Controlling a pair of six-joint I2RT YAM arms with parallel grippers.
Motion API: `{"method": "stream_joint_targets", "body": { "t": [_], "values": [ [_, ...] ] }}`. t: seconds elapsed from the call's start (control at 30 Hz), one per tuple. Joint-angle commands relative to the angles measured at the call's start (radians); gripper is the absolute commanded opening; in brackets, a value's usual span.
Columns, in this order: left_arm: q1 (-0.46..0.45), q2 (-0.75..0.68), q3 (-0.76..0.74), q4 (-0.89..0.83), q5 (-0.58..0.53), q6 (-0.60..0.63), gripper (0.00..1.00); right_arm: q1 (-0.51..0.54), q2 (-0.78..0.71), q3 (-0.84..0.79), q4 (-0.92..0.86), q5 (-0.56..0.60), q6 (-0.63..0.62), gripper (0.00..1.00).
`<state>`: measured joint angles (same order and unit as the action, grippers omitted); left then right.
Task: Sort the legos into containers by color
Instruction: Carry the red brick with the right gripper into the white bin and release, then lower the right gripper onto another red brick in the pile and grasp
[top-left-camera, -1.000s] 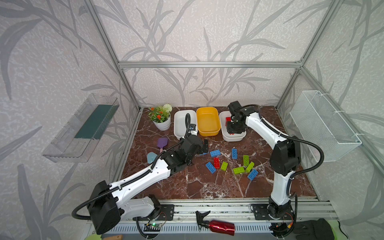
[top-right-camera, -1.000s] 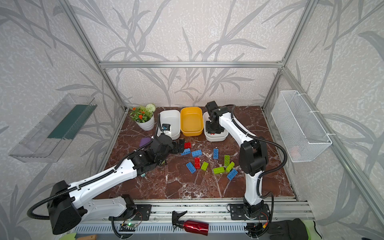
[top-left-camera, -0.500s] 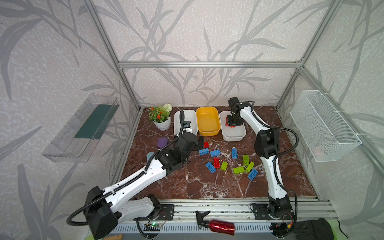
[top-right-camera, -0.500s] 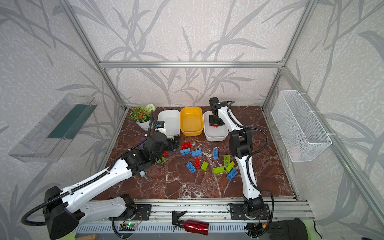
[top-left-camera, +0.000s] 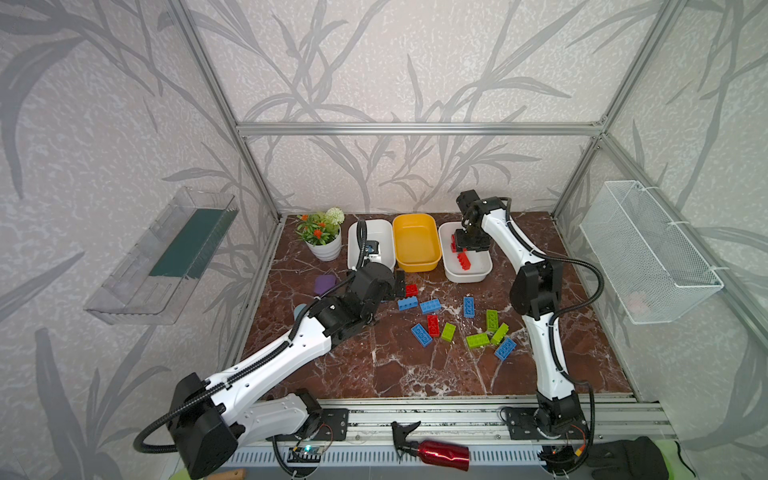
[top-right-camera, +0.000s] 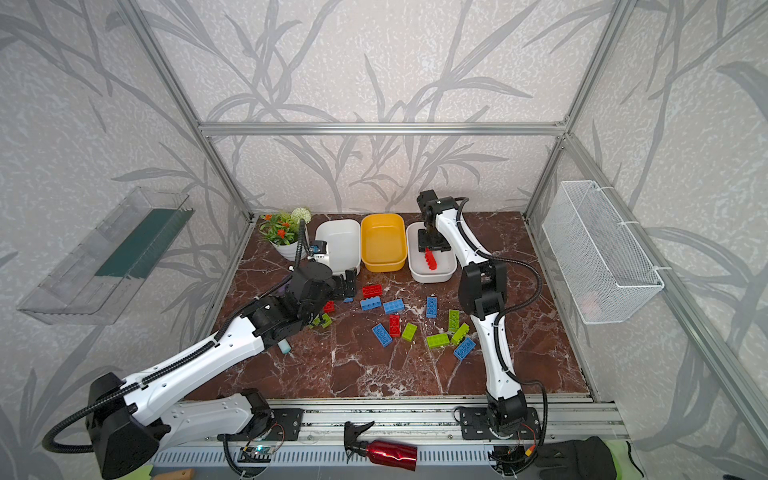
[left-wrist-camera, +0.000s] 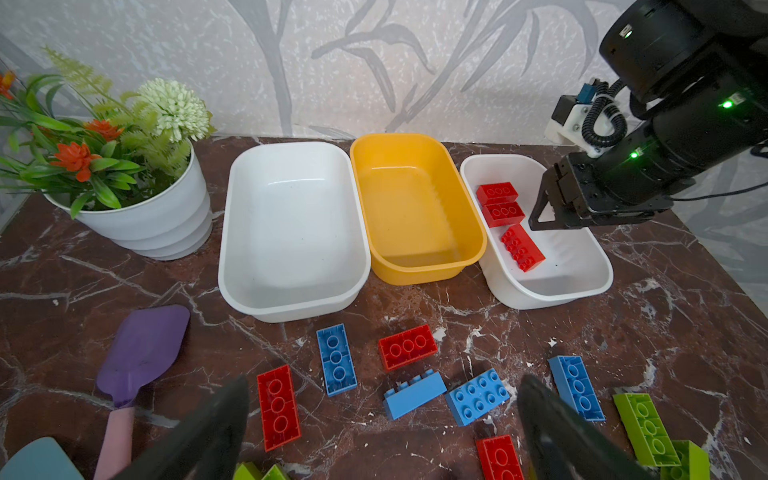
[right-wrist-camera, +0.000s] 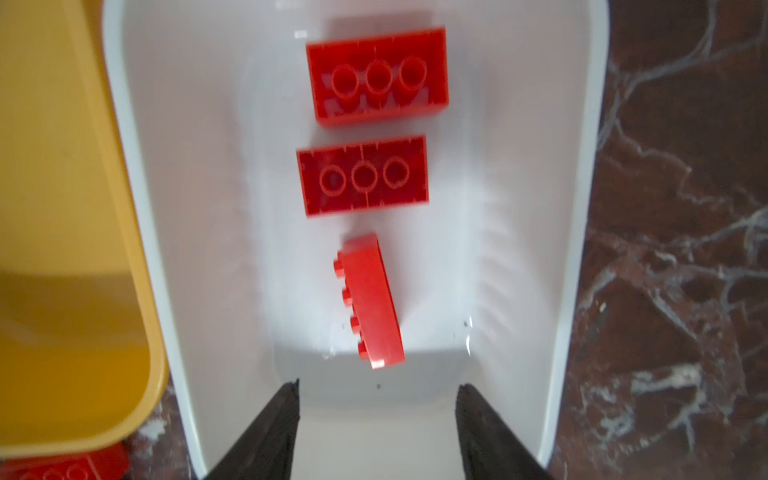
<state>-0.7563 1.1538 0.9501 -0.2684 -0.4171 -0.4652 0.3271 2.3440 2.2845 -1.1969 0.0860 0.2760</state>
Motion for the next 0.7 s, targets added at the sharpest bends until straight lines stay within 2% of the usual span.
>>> {"method": "stream_joint_targets", "body": {
  "t": [0.0, 0.17, 0.27, 0.53, 0.67],
  "values": [
    [0.006, -0.006, 0.024, -0.038, 0.037, -0.051, 0.99, 0.046, -0.199, -0.172, 0.026, -0.035, -0.024, 0.61],
    [-0.008, -0.079, -0.057, -0.042, 0.068, -0.137, 0.99, 0.116, -0.429, -0.539, 0.172, -0.142, 0.021, 0.59],
    [-0.034, -0.152, -0.119, -0.05, 0.062, -0.187, 0.99, 0.173, -0.513, -0.684, 0.221, -0.168, 0.065, 0.58],
    [-0.223, -0.264, -0.179, -0.188, -0.078, -0.279, 0.99, 0.336, -0.589, -0.875, 0.314, -0.176, 0.149, 0.58],
    [-0.3, -0.285, -0.188, -0.25, -0.095, -0.35, 0.99, 0.38, -0.589, -0.929, 0.368, -0.18, 0.187, 0.58]
  ]
}}
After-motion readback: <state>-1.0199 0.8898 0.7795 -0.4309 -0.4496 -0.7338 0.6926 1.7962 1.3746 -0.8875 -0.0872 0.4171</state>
